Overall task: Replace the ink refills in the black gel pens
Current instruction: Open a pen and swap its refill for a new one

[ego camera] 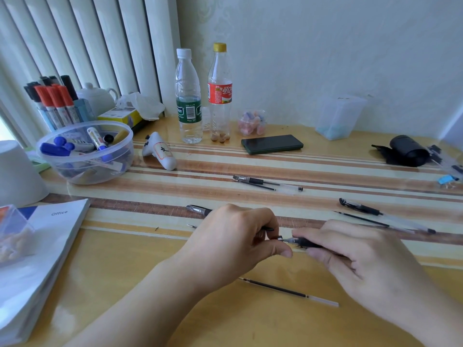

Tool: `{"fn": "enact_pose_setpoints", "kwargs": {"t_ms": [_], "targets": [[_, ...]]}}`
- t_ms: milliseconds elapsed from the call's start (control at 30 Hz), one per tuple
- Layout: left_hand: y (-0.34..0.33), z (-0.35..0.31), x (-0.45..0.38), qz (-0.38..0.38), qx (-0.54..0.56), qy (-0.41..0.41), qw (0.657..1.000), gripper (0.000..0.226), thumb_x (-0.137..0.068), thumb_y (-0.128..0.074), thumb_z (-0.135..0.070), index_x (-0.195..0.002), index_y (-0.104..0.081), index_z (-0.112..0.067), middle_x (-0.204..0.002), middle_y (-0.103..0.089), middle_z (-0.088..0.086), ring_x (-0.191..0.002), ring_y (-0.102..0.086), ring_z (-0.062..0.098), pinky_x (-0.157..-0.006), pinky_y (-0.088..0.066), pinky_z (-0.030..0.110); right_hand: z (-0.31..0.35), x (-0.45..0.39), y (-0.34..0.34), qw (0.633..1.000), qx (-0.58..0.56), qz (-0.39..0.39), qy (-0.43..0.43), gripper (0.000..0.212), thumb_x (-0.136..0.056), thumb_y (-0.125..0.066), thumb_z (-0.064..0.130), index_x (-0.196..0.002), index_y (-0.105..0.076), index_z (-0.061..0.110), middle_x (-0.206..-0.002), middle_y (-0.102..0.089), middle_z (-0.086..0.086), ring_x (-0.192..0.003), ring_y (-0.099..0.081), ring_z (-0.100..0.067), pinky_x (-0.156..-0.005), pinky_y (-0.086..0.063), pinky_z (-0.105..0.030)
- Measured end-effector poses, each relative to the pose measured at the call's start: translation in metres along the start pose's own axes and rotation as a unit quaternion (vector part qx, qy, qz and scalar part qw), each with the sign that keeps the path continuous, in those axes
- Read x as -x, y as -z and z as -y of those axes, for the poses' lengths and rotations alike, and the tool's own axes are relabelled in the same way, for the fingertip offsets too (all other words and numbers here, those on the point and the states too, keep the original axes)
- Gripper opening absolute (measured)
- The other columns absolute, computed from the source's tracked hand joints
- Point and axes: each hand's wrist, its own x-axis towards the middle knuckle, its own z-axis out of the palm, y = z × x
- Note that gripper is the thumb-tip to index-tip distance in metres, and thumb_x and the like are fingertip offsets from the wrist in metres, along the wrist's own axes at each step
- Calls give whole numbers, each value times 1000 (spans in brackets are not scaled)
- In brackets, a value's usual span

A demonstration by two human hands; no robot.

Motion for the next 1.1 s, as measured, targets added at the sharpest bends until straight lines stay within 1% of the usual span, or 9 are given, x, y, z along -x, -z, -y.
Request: {"fn": "enact_pose_setpoints", "kwargs": {"t_ms": [167, 233, 300, 433, 533, 667, 833, 933, 1100], "targets": [[-8, -5, 1, 4, -39, 11, 999, 32, -78, -71, -51, -79, -61, -21, -63, -67, -5, -52, -50, 16, -50, -42, 27, 14, 1, 0, 995, 97, -27, 10, 26, -88, -57, 31, -107, -74, 27, -65, -63, 12, -51, -59, -14, -33, -42, -27], [-9, -4, 0, -4, -43, 9, 999, 30, -77, -72, -48, -78, -62, -19, -63, -68, -5, -50, -48, 18, -50, -42, 27, 20, 4, -4, 998, 44, 10, -36, 20, -88, -61, 37, -108, -64, 34, -64, -64, 15, -45, -52, -2, -37, -43, -28], [-7, -3, 0, -12, -32, 10, 999, 28, -75, -72, -46, -77, -63, -20, -62, -69, -4, -48, -40, 14, -48, -42, 27, 18, 5, -8, 994, -37, 43, -89, 11, -87, -52, 50, -93, -47, 43, -59, -61, 13, -45, -47, -5, -45, -40, -24], [-5, -3, 1, -7, -39, 8, 999, 26, -71, -72, -48, -76, -62, -25, -62, -69, -6, -45, -34, 13, -45, -33, 23, 11, 3, -10, 995, -63, 15, -80, 34, -91, -30, 63, -78, -52, 41, -60, -60, 15, -54, -55, -7, -43, -40, -21], [-5, -2, 2, 1, -30, 32, 999, 28, -71, -76, -49, -78, -61, -26, -61, -67, -5, -39, -32, 4, -45, -24, 20, 13, 3, -9, 985, -131, 27, -109, 27, -77, -55, 69, -91, -52, 47, -82, -62, 23, -54, -57, -8, -50, -44, -20], [-6, -1, 1, -4, -30, 35, 999, 27, -70, -77, -48, -77, -64, -25, -62, -70, -6, -39, -33, 2, -46, -29, 21, 8, 2, -12, 989, -107, -5, -100, 17, -81, -71, 40, -76, -55, 42, -72, -63, 22, -56, -57, -4, -48, -40, -13], [-7, -1, 2, -6, -26, 43, 999, 29, -70, -72, -53, -78, -63, -26, -65, -71, -6, -45, -41, 12, -48, -40, 25, 10, 2, -8, 985, -118, 26, -123, 35, -74, -47, 77, -87, -55, 45, -83, -62, 25, -59, -56, -8, -46, -37, -14], [-5, 0, 1, 36, -30, 48, 998, 34, -75, -66, -60, -87, -59, -30, -80, -73, -11, -53, -52, 2, -55, -43, 24, 6, 2, -12, 994, -44, 6, -104, 29, -70, -59, 65, -85, -56, 41, -74, -62, 26, -58, -57, -5, -49, -46, -24], [-5, 1, 1, 84, -54, 16, 995, 26, -94, -48, -52, -93, -64, -32, -77, -69, -6, -67, -55, 15, -65, -48, 32, 6, 1, -12, 997, -14, -55, -53, 15, -71, -80, 39, -81, -71, 31, -72, -67, 22, -56, -60, -7, -45, -50, -28]]}}
